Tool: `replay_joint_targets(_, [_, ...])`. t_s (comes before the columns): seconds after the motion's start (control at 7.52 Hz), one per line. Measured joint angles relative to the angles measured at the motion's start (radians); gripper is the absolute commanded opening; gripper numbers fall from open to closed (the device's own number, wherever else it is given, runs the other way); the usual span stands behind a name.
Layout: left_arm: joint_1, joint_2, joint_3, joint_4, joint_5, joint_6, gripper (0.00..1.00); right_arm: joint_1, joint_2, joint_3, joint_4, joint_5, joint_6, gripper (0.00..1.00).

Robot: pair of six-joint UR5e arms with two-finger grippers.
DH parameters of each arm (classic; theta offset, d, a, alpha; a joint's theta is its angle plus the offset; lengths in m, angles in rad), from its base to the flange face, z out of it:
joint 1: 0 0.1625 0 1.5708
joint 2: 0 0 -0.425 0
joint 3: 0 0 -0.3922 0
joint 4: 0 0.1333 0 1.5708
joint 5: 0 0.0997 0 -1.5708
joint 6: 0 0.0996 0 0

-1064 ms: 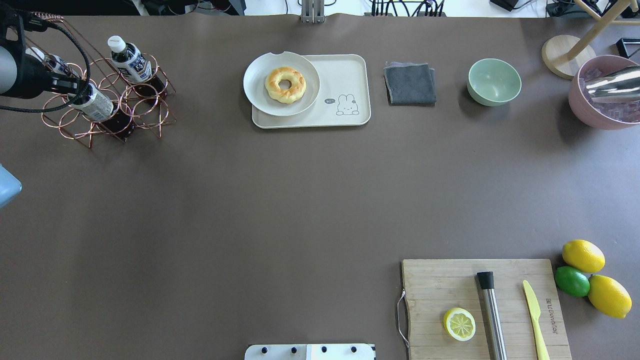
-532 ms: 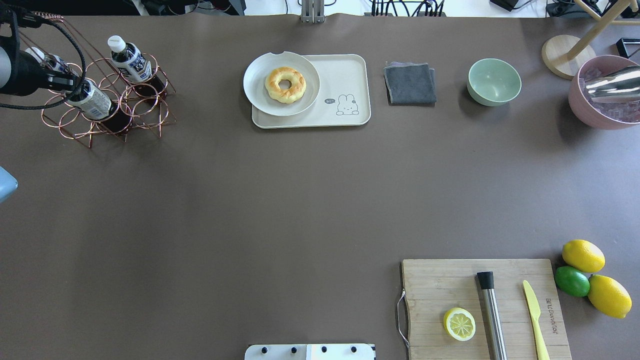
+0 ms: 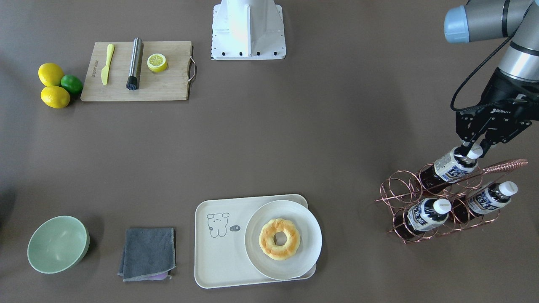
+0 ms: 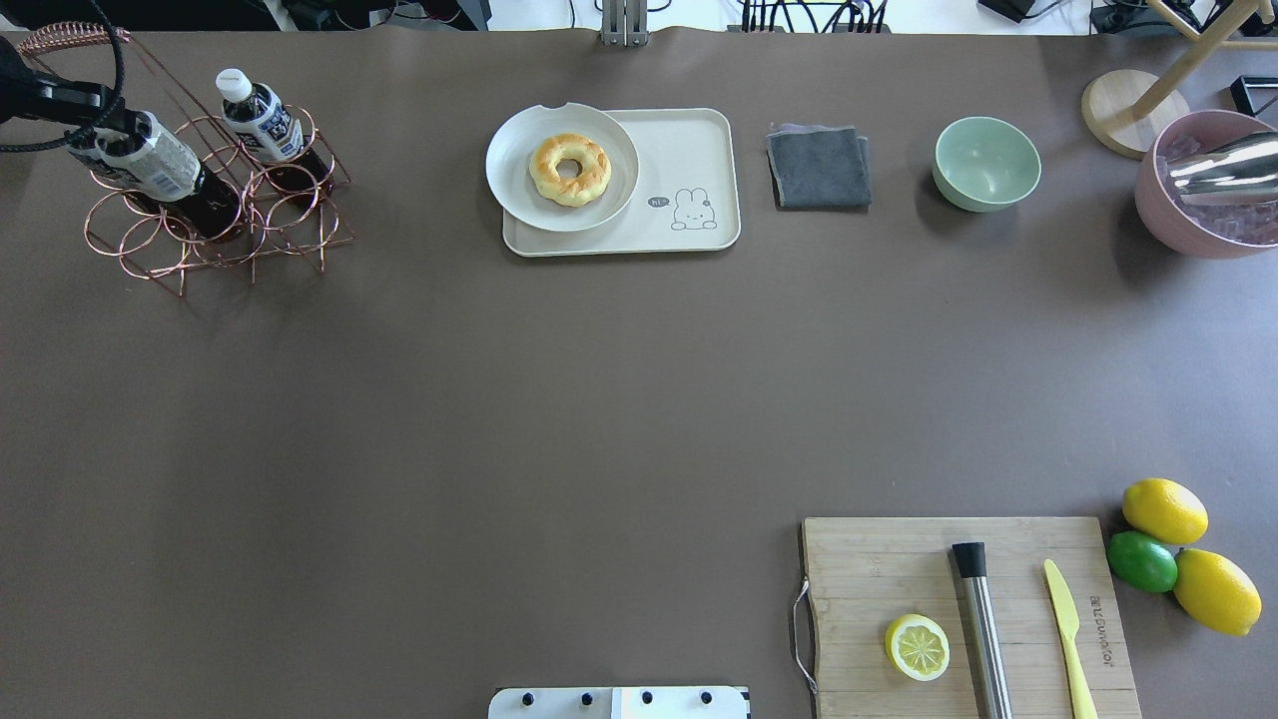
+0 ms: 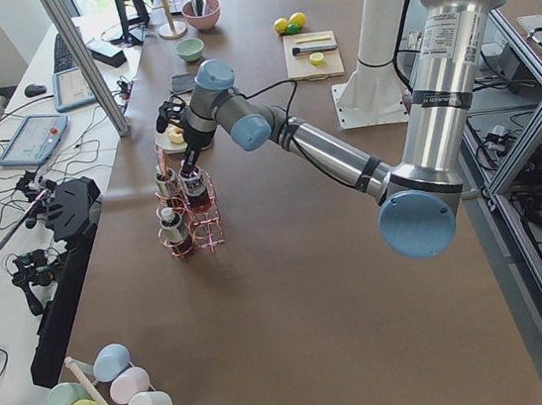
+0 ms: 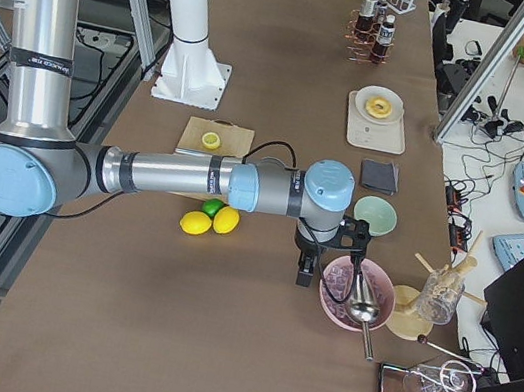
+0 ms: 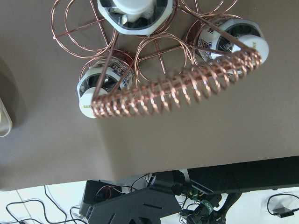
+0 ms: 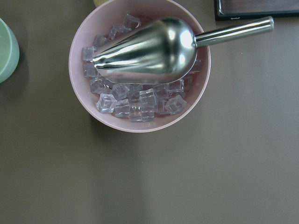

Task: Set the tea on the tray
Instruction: 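Close the left gripper around the white-capped dark bottle in the rack, then lift the bottle up out of the rack with the left gripper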

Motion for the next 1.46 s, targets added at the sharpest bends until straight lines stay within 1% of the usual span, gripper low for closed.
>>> replay_joint_targets(0.27, [-0.062, -0.034, -0.083, 0.160, -0.010, 0.098, 0.00, 0.000, -0.002, -0.001, 0.000, 0.000, 0.000, 1.00])
replay_joint_targets(0.4, [-0.083, -0.046, -0.124, 0.217, -0.012, 0.122, 0.00, 0.000, -0.003, -0.001, 0.000, 0.000, 0.000, 1.00])
replay_joint_targets(0.53, [-0.097, -0.060, -0.150, 0.260, -0.017, 0.130, 0.00, 0.000, -0.004, -0.002, 0.000, 0.000, 0.000, 1.00])
replay_joint_targets(0.8, [-0.104, -0.075, -0.193, 0.307, -0.058, 0.123, 0.00, 0.000, -0.007, -0.004, 0.000, 0.000, -0.001, 1.00])
replay_joint_targets(0.93, [-0.086, -0.082, -0.212, 0.315, -0.070, 0.081, 0.00, 0.000, -0.008, -0.005, 0.000, 0.000, -0.001, 1.00])
replay_joint_targets(1.2, [0.001, -0.119, -0.247, 0.320, -0.068, -0.039, 0.00, 0.000, -0.009, -0.007, 0.000, 0.000, -0.002, 1.00])
replay_joint_targets(1.33, [0.054, -0.157, -0.257, 0.324, -0.063, -0.069, 0.00, 0.000, -0.009, -0.010, 0.000, 0.000, -0.002, 1.00])
replay_joint_targets(1.46, [0.125, -0.220, -0.262, 0.358, -0.012, -0.090, 0.00, -0.001, -0.009, -0.011, -0.001, 0.000, -0.001, 1.00])
